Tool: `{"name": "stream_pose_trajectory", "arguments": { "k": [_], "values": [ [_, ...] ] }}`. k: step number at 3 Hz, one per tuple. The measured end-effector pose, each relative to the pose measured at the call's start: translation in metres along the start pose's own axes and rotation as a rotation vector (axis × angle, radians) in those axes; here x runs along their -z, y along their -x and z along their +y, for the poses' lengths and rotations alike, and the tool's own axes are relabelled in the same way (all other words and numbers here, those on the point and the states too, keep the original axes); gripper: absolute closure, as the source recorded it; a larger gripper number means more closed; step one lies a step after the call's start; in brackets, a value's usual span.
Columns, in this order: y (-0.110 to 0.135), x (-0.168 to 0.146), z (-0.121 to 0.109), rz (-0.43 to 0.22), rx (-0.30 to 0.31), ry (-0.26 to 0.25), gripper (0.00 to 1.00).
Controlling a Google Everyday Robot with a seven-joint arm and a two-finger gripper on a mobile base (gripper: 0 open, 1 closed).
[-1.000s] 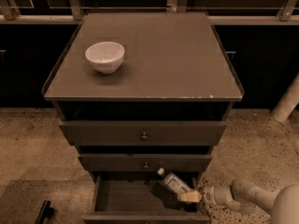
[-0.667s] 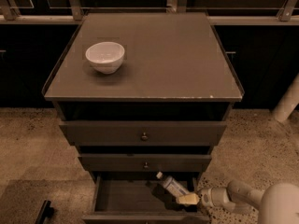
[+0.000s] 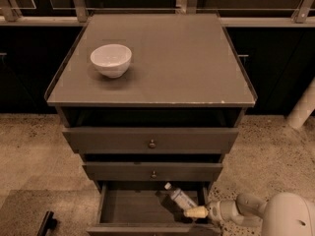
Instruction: Place blue plastic bottle into bottom drawer
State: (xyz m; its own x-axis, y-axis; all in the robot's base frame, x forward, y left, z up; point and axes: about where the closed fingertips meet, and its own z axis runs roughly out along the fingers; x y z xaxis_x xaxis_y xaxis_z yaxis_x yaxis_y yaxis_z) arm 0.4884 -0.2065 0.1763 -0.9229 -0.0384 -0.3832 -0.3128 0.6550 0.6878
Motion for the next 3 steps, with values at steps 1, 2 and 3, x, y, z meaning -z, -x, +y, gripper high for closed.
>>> {"name": "stream_pose_trajectory", "arguments": {
  "k": [1,2,3],
  "values": [
    [0.0,-0.0001,0.0,0.0,0.0,0.0,0.81],
    [-0.0001,-0.0001,0.0001,0.0,0.0,0.0,0.57],
    [-0.0001,-0.0001,0.0001,0.0,0.0,0.0,0.34]
  ]
}}
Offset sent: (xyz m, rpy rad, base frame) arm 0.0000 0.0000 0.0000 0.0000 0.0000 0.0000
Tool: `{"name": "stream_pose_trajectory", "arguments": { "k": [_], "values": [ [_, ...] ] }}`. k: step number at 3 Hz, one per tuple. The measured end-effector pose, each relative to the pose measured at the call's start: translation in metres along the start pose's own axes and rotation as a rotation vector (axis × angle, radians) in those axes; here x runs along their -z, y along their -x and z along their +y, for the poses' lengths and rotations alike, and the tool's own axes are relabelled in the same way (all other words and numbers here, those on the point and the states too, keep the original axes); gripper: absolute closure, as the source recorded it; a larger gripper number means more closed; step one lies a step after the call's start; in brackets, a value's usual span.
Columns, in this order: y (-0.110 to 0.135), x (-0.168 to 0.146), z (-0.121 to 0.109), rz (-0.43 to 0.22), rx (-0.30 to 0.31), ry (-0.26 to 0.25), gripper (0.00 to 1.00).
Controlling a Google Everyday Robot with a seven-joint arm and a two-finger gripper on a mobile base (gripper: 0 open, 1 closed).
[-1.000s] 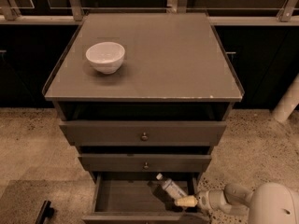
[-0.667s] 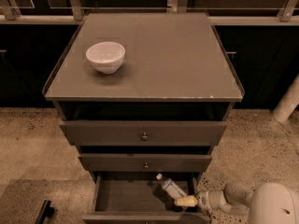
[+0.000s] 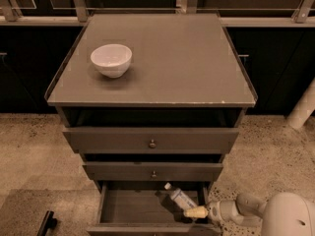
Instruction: Place blue plastic bottle into bottom drawer
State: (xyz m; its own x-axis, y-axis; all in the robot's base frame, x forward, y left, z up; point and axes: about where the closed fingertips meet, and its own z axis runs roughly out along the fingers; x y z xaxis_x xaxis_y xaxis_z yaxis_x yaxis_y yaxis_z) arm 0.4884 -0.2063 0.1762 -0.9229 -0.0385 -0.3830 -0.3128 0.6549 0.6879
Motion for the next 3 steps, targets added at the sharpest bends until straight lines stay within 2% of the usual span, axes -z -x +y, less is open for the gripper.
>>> {"name": "stream_pose_trajectory", "arguments": {
  "k": [1,2,3],
  "values": [
    [0.0,0.0,0.0,0.0,0.0,0.0,0.11],
    [0.0,-0.0001,0.0001,0.0,0.0,0.0,0.0],
    [0.0,-0.0001,0.0001,0.0,0.0,0.0,0.0]
  ]
}}
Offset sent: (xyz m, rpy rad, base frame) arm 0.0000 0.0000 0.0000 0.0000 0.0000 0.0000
